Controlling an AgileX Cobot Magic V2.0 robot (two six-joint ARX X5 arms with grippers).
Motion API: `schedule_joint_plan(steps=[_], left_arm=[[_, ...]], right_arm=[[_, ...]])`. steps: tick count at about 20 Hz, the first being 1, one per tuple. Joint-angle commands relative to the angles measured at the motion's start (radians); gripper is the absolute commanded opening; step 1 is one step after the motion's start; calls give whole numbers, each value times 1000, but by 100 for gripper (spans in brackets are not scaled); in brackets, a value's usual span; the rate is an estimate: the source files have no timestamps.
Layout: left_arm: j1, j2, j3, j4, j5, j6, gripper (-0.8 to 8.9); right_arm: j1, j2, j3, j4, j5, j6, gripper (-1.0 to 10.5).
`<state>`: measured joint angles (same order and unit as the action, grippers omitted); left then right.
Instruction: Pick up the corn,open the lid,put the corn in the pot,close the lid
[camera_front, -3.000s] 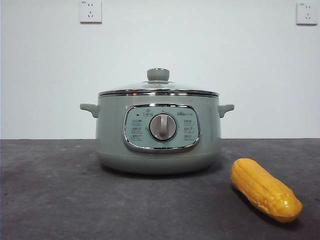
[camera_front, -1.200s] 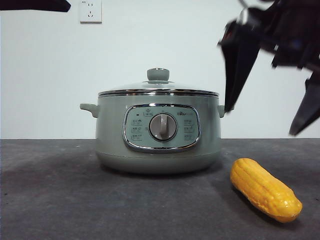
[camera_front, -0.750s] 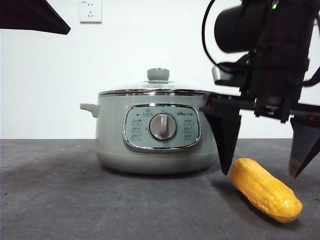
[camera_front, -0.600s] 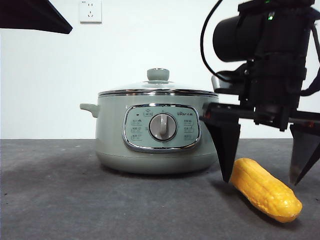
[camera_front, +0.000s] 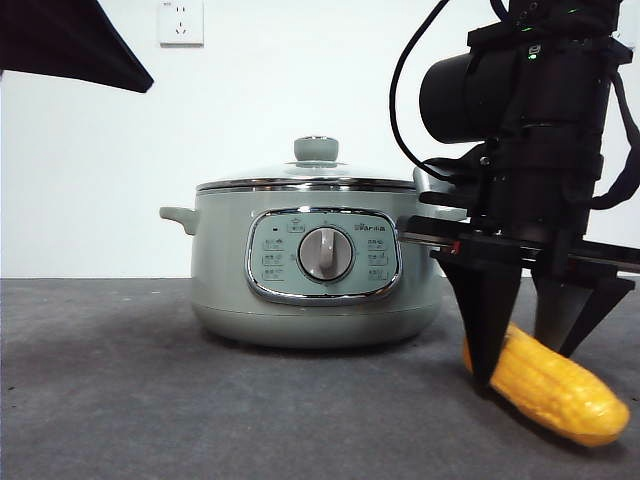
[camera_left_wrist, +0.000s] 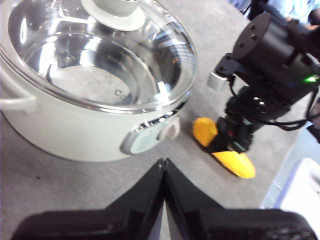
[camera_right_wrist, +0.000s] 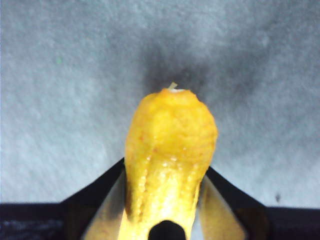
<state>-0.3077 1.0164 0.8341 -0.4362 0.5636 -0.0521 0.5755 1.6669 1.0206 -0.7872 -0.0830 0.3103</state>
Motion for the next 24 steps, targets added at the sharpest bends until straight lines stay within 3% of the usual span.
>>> schedule_joint_plan(steps=[1, 8, 9, 13, 16, 20, 24], left_arm=[[-4, 47, 68, -27, -28, 37, -5], [-11, 344, 429, -250, -105, 150, 6], [-15, 395, 494, -285, -121, 159, 61], [-42, 601, 771, -410, -166, 170, 490], [-84, 742, 988, -504, -258, 188, 667], [-143, 861, 1155, -527, -331, 207, 669], [-204, 922, 1185, -498, -369, 212, 669]], right_arm=[[-2, -12, 27, -48, 9, -45, -12], [-2, -204, 178, -292, 13, -79, -12], [-2, -233, 204, -319, 13, -80, -12], [-2, -321, 296, -401, 24, -78, -12], [-1, -364, 322, -431, 24, -75, -12], [-1, -376, 322, -478, 53, -75, -12], [0, -376, 321, -499, 71, -74, -12]])
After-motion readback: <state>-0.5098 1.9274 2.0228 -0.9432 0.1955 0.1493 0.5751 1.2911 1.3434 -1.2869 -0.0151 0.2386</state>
